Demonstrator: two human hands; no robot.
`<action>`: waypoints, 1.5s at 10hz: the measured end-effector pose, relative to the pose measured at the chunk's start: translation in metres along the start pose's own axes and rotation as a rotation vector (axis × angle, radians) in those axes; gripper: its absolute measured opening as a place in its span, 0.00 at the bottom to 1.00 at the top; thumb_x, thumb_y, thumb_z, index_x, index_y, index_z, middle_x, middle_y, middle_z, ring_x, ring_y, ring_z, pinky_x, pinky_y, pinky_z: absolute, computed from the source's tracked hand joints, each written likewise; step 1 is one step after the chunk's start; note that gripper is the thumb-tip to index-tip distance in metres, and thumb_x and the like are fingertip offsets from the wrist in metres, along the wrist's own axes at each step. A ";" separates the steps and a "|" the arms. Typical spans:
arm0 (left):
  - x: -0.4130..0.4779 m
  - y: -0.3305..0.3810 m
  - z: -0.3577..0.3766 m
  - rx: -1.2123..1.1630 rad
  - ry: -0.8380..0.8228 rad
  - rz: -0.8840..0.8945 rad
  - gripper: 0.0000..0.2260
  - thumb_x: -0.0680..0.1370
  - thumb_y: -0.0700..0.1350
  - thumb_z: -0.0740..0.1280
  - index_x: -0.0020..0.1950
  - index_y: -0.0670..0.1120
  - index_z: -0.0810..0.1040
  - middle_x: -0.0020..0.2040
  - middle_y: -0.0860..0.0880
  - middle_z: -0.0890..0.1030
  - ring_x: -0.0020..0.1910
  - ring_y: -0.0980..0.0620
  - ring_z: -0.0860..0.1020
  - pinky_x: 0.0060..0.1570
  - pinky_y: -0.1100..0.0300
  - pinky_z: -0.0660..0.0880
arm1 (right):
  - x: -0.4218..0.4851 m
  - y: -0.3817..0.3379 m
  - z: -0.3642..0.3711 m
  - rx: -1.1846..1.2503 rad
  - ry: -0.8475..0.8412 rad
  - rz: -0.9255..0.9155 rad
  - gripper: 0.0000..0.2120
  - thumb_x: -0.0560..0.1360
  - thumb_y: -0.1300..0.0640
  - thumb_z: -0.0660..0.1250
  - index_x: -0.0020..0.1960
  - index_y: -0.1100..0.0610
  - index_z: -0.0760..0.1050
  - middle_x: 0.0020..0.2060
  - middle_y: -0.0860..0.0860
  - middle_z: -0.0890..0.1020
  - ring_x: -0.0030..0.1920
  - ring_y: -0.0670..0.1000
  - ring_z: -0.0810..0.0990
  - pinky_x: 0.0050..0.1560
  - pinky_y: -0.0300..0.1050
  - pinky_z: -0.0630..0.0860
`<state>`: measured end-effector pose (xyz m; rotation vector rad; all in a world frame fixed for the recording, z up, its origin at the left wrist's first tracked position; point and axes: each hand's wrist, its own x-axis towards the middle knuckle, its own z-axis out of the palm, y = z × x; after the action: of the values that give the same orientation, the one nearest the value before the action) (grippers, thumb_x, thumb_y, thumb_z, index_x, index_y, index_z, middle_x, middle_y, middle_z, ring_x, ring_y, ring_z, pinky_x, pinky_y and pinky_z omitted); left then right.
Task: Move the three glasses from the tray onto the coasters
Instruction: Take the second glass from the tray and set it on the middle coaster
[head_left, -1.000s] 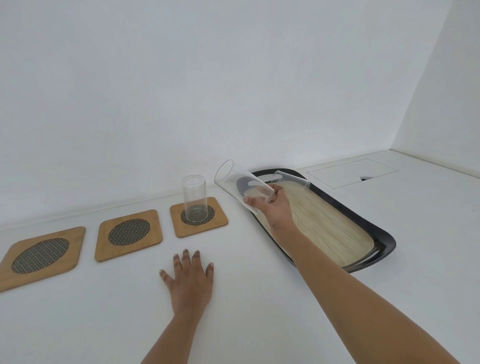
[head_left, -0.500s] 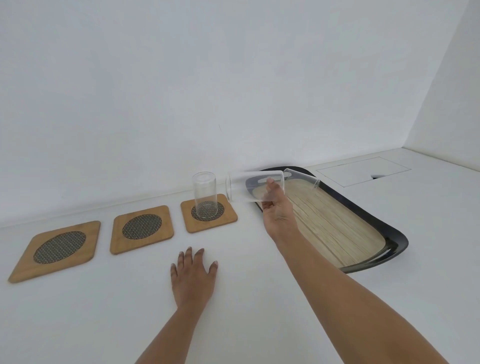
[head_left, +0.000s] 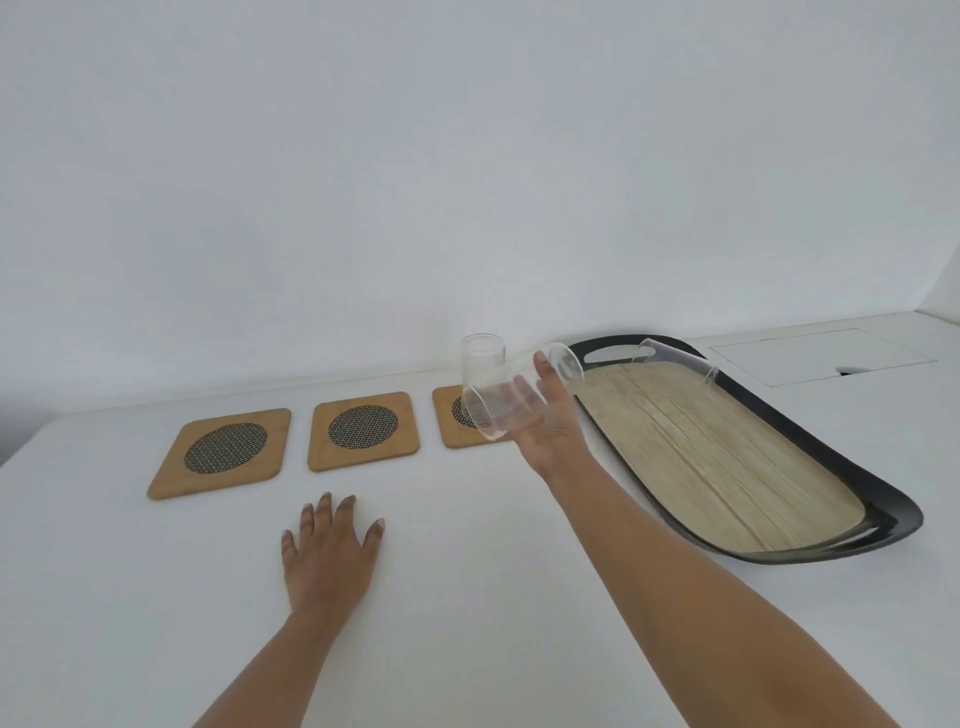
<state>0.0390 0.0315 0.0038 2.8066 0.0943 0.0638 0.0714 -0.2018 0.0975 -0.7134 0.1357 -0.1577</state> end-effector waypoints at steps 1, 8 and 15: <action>0.003 -0.019 -0.008 -0.009 0.002 -0.047 0.26 0.80 0.58 0.52 0.75 0.50 0.57 0.78 0.48 0.55 0.77 0.48 0.51 0.75 0.46 0.50 | 0.001 0.012 0.018 -0.173 -0.084 0.034 0.10 0.74 0.55 0.66 0.42 0.62 0.78 0.38 0.62 0.77 0.37 0.58 0.81 0.37 0.44 0.76; 0.010 -0.056 -0.012 0.034 0.109 -0.123 0.25 0.80 0.58 0.52 0.74 0.50 0.58 0.77 0.48 0.58 0.77 0.48 0.53 0.74 0.44 0.52 | 0.083 0.137 0.094 -0.824 -0.063 -0.085 0.41 0.62 0.60 0.78 0.68 0.49 0.61 0.61 0.54 0.72 0.67 0.55 0.69 0.67 0.54 0.68; 0.012 -0.061 -0.008 0.038 0.119 -0.121 0.25 0.79 0.58 0.51 0.74 0.50 0.58 0.77 0.48 0.58 0.77 0.48 0.53 0.74 0.44 0.50 | 0.119 0.175 0.084 -1.054 -0.103 -0.044 0.47 0.62 0.57 0.79 0.73 0.50 0.55 0.70 0.55 0.67 0.70 0.54 0.66 0.63 0.46 0.65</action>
<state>0.0469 0.0922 -0.0084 2.8262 0.2961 0.2030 0.2199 -0.0405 0.0370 -1.7731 0.0978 -0.0814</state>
